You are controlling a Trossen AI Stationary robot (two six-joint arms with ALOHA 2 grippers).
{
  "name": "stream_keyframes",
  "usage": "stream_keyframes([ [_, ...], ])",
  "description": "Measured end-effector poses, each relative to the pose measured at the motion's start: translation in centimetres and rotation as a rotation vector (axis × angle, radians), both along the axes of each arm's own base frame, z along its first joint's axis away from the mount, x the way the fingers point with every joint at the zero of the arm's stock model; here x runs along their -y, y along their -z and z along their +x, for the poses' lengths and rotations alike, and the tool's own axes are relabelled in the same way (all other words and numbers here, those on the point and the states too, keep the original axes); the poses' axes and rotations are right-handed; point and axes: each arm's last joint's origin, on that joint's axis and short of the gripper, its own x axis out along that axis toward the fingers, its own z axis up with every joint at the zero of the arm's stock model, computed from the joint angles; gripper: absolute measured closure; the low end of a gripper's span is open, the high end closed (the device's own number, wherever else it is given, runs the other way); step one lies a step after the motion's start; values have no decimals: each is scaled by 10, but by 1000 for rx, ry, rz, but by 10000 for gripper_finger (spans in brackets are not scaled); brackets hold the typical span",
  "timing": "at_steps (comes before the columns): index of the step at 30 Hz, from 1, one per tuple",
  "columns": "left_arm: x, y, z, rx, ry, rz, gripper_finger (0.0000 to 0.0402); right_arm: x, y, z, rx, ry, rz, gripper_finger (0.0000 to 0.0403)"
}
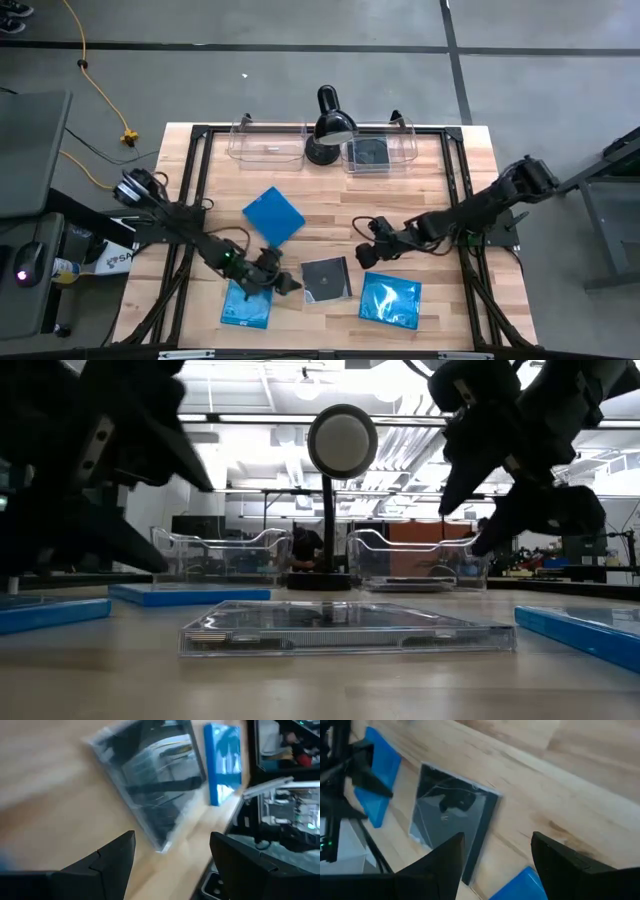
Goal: Pick & place jewel cases by type
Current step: Put the black CD case into the right transparent bin
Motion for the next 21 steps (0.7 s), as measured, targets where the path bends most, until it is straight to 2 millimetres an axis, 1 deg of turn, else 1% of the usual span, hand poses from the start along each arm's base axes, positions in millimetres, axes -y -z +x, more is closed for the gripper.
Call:
stream_keyframes([
  [4,14,8,18,-19,17,-15,147,-5,7,2,-7,12,5,192],
  [8,24,14,29,-61,-13,-38,147,-8,9,1,-7,28,-18,192],
  [12,32,13,33,-117,-97,-36,147,-9,10,1,-3,35,-32,192],
  [16,35,9,34,-185,-104,-5,147,-10,9,1,11,60,-55,192],
  [21,36,3,36,-226,-131,54,147,-13,8,1,40,73,-68,192],
])
